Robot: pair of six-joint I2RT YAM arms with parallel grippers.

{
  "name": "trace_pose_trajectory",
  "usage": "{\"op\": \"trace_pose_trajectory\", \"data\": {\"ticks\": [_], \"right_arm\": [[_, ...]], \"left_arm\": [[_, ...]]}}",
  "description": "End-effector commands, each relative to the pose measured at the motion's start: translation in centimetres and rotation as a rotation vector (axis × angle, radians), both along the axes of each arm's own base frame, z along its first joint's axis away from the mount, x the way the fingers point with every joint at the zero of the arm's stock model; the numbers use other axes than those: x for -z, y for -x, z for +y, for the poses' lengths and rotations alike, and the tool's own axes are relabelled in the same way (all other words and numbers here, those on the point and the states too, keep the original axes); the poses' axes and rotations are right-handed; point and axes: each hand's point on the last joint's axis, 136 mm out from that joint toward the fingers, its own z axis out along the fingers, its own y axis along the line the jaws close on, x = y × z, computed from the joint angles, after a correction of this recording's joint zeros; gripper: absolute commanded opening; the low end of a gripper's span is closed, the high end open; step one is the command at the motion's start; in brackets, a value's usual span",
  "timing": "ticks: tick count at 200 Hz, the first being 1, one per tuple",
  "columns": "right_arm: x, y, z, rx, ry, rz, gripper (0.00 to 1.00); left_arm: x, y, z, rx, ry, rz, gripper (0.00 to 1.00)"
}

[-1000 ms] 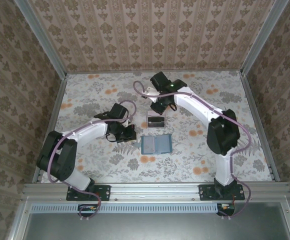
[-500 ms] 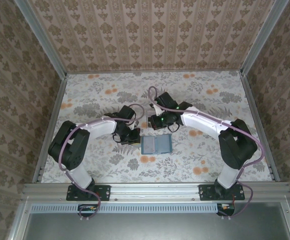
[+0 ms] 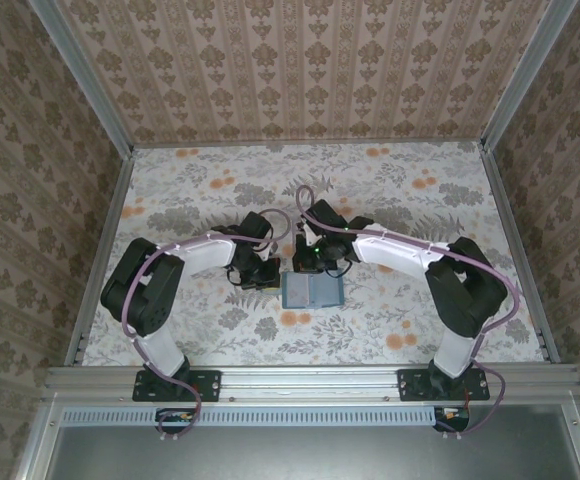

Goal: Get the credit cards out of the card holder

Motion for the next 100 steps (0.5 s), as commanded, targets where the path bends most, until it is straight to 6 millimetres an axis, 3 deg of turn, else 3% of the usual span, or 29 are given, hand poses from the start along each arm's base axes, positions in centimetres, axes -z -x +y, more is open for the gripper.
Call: {"op": "trace_pose_trajectory", "data": {"ticks": [1, 100], "right_arm": [[1.8, 1.1, 1.3, 0.009, -0.042, 0.102, 0.11], [5.2, 2.7, 2.1, 0.004, -0.011, 0.202, 0.21]], "left_arm": [[0.9, 0.6, 0.7, 0.013, -0.032, 0.014, 0.0], [0.8, 1.7, 1.0, -0.017, 0.0, 0.02, 0.0]]}}
